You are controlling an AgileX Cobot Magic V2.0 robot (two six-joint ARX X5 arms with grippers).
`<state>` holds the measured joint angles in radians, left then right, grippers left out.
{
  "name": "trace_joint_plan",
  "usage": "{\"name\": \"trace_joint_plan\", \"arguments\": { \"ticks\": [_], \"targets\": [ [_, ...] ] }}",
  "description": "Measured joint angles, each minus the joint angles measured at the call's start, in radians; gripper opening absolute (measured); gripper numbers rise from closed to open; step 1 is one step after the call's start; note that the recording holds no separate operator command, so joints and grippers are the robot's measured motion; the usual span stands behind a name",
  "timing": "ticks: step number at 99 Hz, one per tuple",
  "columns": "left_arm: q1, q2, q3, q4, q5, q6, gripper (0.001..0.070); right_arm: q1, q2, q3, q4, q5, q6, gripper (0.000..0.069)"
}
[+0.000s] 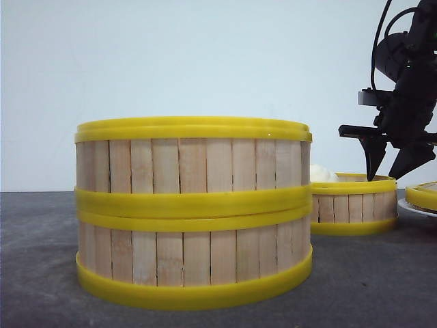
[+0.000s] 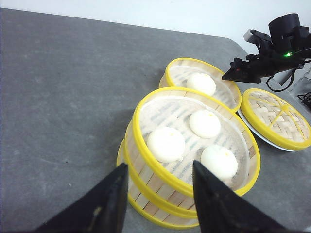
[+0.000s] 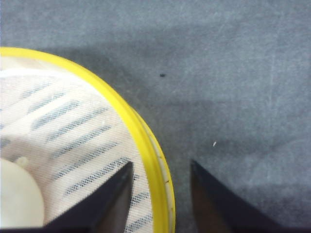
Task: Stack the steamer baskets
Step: 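Move right gripper to rim of the one-bun steamer basket and grasp, then lift the basket with the right gripper and carry it over the stack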
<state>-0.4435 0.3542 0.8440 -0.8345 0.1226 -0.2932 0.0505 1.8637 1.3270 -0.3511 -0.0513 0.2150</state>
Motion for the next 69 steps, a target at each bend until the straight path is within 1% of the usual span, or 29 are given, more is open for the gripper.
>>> {"name": "trace_joint_plan", "arguments": {
  "ticks": [15, 27, 32, 69],
  "targets": [
    [0.0, 0.0, 0.0, 0.0, 0.0, 0.0, 0.0241, 0.002, 0.021, 0.0, -0.008, 0.003, 0.002, 0.0179],
    [0.0, 0.0, 0.0, 0.0, 0.0, 0.0, 0.0241, 0.008, 0.021, 0.0, -0.006, 0.021, 0.002, 0.0069],
    [0.0, 0.0, 0.0, 0.0, 0.0, 0.0, 0.0241, 0.009, 0.021, 0.0, -0.01, 0.028, -0.002, 0.0043],
    [0.0, 0.0, 0.0, -0.002, 0.0, 0.0, 0.0241, 0.009, 0.021, 0.0, -0.013, 0.033, -0.006, 0.0034]
  ]
}}
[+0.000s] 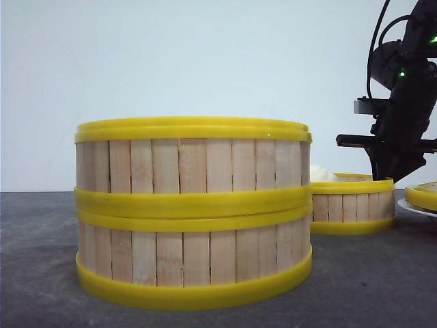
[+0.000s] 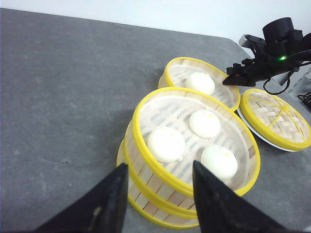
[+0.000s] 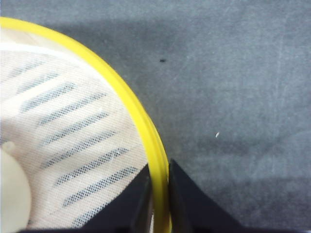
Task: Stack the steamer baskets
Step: 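Lift the basket with the right gripper and carry it over the stack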
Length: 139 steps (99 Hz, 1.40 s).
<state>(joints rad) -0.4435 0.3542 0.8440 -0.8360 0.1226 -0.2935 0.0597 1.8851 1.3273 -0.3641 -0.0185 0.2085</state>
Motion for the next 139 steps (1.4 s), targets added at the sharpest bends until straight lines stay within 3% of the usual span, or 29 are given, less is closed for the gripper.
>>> {"name": "trace_joint_plan", "arguments": {
  "ticks": [25, 49, 67, 90, 112, 139],
  "targets": [
    [0.0, 0.0, 0.0, -0.026, 0.0, 0.0, 0.0241, -0.008, -0.058, -0.001, -0.021, -0.001, 0.059, 0.0034],
    [0.0, 0.0, 0.0, -0.04, 0.0, 0.001, 0.0241, -0.023, -0.297, -0.001, -0.044, -0.036, 0.059, 0.0034],
    [0.0, 0.0, 0.0, -0.041, 0.0, 0.005, 0.0241, 0.009, -0.476, -0.001, -0.113, -0.114, 0.029, 0.0034],
    [0.0, 0.0, 0.0, -0.043, 0.0, 0.012, 0.0241, 0.131, -0.613, 0.007, -0.211, -0.14, -0.01, 0.0034],
    [0.0, 0.0, 0.0, -0.043, 0.0, 0.017, 0.0241, 0.317, -0.607, 0.017, -0.309, -0.132, -0.058, 0.0034],
    [0.0, 0.0, 0.0, -0.043, 0.0, 0.029, 0.0241, 0.447, -0.583, 0.018, -0.311, -0.119, -0.071, 0.0034]
  ]
}}
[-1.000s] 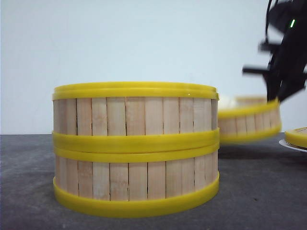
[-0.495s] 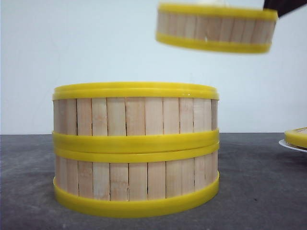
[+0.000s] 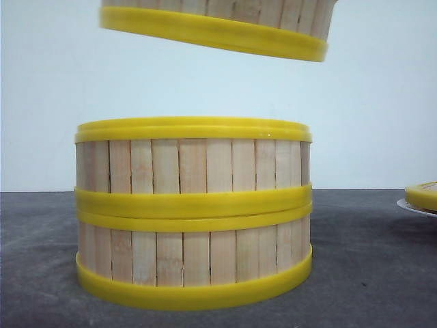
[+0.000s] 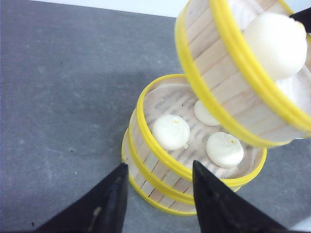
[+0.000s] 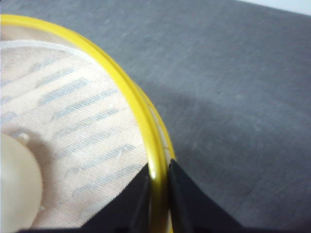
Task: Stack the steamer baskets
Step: 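Lift the basket with the right gripper and carry it over the stack, then lower the basket onto the stack and open the right gripper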
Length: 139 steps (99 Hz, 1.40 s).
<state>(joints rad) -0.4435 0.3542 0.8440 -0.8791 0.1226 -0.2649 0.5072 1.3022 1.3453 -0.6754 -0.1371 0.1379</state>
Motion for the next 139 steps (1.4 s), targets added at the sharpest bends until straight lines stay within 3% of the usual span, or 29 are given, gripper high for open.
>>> {"name": "trace_joint_plan", "arguments": {
  "ticks": [73, 124, 130, 139],
  "targets": [
    [0.0, 0.0, 0.0, -0.008, 0.0, 0.01, 0.0241, 0.053, 0.194, 0.0, -0.037, 0.01, 0.001, 0.0033],
    [0.0, 0.0, 0.0, -0.03, 0.0, 0.026, 0.0241, 0.053, 0.203, 0.0, -0.026, 0.011, 0.001, 0.0034],
    [0.0, 0.0, 0.0, -0.03, 0.0, 0.029, 0.0241, 0.053, 0.206, 0.0, -0.026, 0.008, 0.002, 0.0062],
    [0.0, 0.0, 0.0, -0.03, 0.0, 0.029, 0.0241, 0.053, 0.208, 0.001, -0.017, 0.006, 0.006, 0.0173]
  ]
}}
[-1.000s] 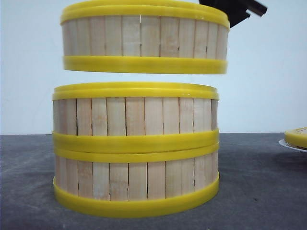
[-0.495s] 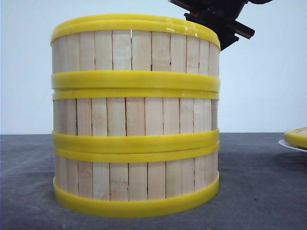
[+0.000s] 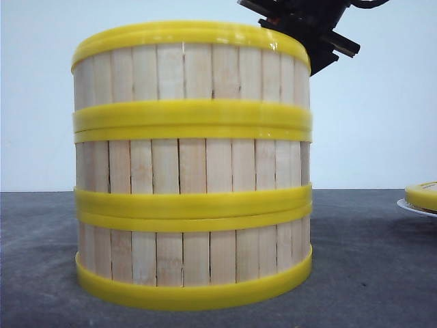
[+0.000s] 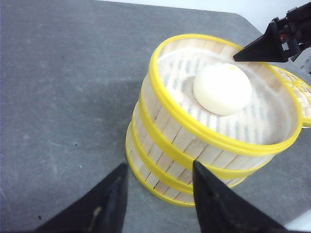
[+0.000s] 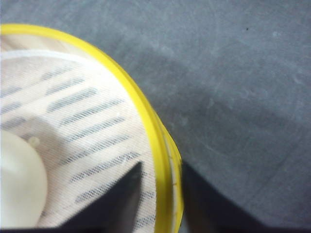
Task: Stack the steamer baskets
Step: 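Lower the basket onto the stack and open the right gripper, then move right gripper to the woven bamboo lid and grasp its hub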
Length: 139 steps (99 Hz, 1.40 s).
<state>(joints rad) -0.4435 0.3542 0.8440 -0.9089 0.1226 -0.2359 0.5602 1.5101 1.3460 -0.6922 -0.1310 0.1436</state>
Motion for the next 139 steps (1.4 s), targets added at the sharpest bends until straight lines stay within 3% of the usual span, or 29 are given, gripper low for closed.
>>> {"name": "trace_joint_plan", "arguments": {
  "ticks": [7, 15, 37, 59, 78, 93, 109, 139],
  "targets": [
    [0.0, 0.0, 0.0, 0.0, 0.0, 0.0, 0.0241, 0.0, 0.0, 0.002, 0.01, 0.0, 0.003, 0.0235],
    [0.0, 0.0, 0.0, 0.0, 0.0, 0.0, 0.0241, 0.0, 0.0, 0.002, 0.025, 0.0, 0.003, 0.0259],
    [0.0, 0.0, 0.0, 0.0, 0.0, 0.004, 0.0241, -0.021, -0.045, 0.002, 0.031, 0.009, 0.003, 0.0268],
    [0.0, 0.0, 0.0, 0.019, 0.0, 0.011, 0.0241, -0.055, -0.278, 0.01, 0.032, 0.138, 0.001, 0.0268],
    [0.0, 0.0, 0.0, 0.059, 0.0, 0.011, 0.0241, -0.088, -0.456, 0.016, -0.113, 0.262, -0.002, 0.0274],
    [0.0, 0.0, 0.0, 0.091, 0.0, 0.013, 0.0241, -0.151, -0.494, 0.016, -0.262, 0.314, -0.015, 0.0289],
    [0.0, 0.0, 0.0, 0.132, 0.0, 0.019, 0.0241, -0.259, -0.465, -0.012, -0.28, 0.303, -0.029, 0.0292],
    [0.0, 0.0, 0.0, 0.132, 0.0, 0.027, 0.0241, -0.495, -0.353, -0.122, -0.237, 0.156, -0.024, 0.0292]
  ]
}}
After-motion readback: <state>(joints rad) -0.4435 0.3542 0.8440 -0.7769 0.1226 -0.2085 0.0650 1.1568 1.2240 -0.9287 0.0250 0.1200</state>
